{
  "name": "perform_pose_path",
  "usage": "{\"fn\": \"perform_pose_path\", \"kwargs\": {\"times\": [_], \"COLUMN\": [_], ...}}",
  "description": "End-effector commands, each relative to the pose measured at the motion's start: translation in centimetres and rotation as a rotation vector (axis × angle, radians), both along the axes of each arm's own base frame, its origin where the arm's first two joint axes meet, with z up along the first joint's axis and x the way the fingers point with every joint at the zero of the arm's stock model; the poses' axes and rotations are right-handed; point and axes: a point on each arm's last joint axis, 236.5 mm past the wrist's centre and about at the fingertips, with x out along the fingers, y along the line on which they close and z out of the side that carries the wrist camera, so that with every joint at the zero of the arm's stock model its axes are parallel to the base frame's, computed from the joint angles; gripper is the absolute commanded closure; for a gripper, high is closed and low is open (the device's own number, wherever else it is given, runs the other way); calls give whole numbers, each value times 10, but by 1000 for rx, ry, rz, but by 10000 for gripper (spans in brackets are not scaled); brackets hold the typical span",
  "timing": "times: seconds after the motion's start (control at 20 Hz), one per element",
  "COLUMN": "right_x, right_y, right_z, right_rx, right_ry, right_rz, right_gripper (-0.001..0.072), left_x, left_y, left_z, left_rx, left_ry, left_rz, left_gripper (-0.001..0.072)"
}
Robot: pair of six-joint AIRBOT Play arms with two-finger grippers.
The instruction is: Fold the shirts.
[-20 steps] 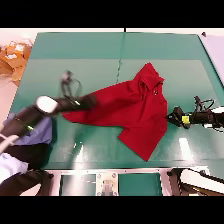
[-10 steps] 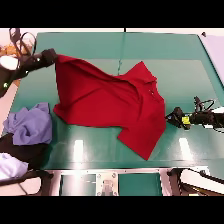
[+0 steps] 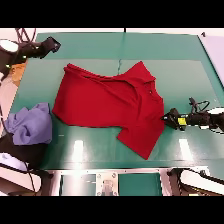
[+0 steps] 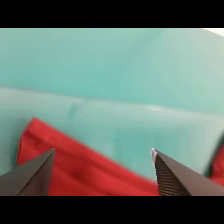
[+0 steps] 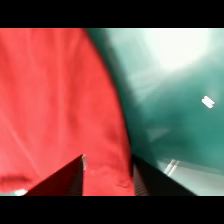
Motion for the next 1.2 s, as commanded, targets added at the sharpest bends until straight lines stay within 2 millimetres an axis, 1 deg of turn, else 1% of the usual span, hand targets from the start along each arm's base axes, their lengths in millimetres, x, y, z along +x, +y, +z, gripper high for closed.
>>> {"fn": "perform_pose_path", "kwargs": {"times": [0.0,0.05,0.1,0.15,0.2,0.25,0.3,0.35,0.4,0.45,0.5,0.6,0.65,0.75,0.8,0.85,0.9,0.95,1.0,1.05,1.1,1.15], "right_x": [-10,-4,8,26,39,48,49,44,37,29,22,9,7,11,14,16,18,19,20,21,22,23], "right_y": [19,17,7,-11,-36,-65,-89,-109,-121,-128,-131,-122,-117,-108,-103,-98,-95,-91,-88,-86,-83,-81], "right_z": [-14,-12,-5,5,16,26,34,39,39,36,32,20,17,17,18,19,19,19,19,19,20,20], "right_rx": [0,-5,-29,-70,-119,-174,-209,-220,-215,-206,-191,-169,-165,-156,-150,-146,-144,-144,-145,-144,-138,-135], "right_ry": [45,34,0,-38,-63,-67,-61,-46,-35,-17,3,34,40,31,20,13,11,10,9,8,5,2], "right_rz": [79,85,84,72,43,-4,-38,-78,-115,-159,-190,-178,-171,-154,-137,-122,-111,-98,-89,-81,-80,-79], "right_gripper": [440,657,694,694,695,695,695,695,695,695,695,695,695,695,695,695,694,694,694,695,694,695], "left_x": [-42,-53,-60,-67,-73,-82,-95,-110,-123,-140,-159,-208,-237,-288,-311,-334,-354,-371,-386,-397,-402,-401], "left_y": [5,9,12,12,13,11,13,13,13,10,5,-6,-16,-36,-41,-46,-53,-59,-66,-75,-83,-88], "left_z": [-9,-10,-10,-7,-6,-5,-8,-12,-16,-20,-26,-48,-62,-85,-99,-116,-132,-148,-164,-179,-189,-198], "left_rx": [-36,-38,-44,-57,-45,-9,38,76,92,84,73,39,-1,-76,-94,-132,-183,-218,-257,-312,-360,-408], "left_ry": [167,199,222,242,256,277,321,363,395,423,455,534,582,643,679,736,794,840,880,904,900,877], "left_rz": [-124,-148,-159,-162,-164,-180,-186,-186,-182,-182,-184,-186,-186,-186,-173,-138,-103,-88,-75,-64,-53,-28], "left_gripper": [294,670,689,690,691,691,691,691,691,691,690,690,689,688,683,394,69,142,163,163,163,163]}}
